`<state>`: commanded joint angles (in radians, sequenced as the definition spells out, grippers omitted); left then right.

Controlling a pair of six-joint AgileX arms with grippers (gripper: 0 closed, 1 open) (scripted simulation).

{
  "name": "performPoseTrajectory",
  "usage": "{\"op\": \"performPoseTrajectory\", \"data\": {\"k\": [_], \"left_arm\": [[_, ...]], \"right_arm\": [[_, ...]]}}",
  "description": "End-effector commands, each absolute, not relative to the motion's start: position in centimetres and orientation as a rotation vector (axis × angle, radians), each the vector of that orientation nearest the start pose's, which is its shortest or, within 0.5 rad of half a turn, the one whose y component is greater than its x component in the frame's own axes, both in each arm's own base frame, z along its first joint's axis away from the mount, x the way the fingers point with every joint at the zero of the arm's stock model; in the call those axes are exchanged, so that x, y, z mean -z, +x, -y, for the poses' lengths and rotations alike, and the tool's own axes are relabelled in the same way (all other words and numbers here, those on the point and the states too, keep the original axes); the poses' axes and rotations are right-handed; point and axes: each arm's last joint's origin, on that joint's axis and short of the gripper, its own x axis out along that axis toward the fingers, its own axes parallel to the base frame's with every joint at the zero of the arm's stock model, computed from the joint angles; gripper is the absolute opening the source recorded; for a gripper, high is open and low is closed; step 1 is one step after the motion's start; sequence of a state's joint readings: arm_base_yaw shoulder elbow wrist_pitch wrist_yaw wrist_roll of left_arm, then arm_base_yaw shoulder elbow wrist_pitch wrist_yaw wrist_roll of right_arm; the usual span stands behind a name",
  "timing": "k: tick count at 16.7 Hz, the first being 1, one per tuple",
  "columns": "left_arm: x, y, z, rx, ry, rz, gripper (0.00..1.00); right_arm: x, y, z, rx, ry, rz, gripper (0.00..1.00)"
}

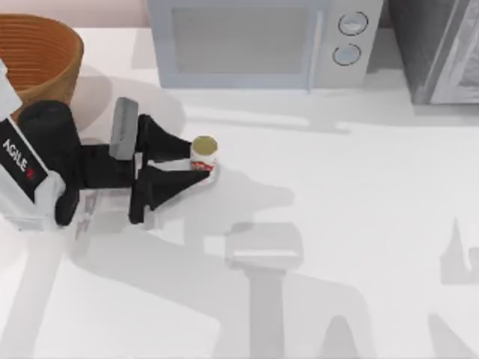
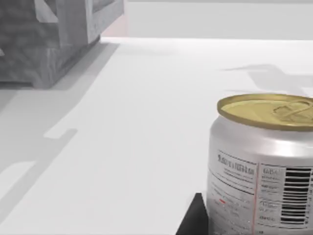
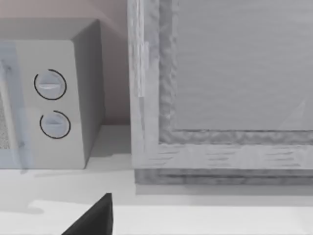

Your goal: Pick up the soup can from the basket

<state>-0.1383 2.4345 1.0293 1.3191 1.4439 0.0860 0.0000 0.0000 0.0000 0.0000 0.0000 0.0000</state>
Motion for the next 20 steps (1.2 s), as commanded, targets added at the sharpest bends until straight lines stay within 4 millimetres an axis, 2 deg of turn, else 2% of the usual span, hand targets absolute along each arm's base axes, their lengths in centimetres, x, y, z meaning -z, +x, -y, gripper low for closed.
{"op": "performPoseTrajectory", "data": {"k": [3,8,20], "left_arm": [[-1.80,39.06,8.32,1.591,0.000,0.000,0.00],[-1.80,39.06,8.32,1.591,0.000,0.000,0.00],[-1.80,39.06,8.32,1.591,0.000,0.000,0.90]], "right_arm": [[-16.00,10.57,0.12,0.000,0.000,0.000,1.00],[-16.00,10.57,0.12,0.000,0.000,0.000,1.00],[-16.00,10.57,0.12,0.000,0.000,0.000,1.00]]}}
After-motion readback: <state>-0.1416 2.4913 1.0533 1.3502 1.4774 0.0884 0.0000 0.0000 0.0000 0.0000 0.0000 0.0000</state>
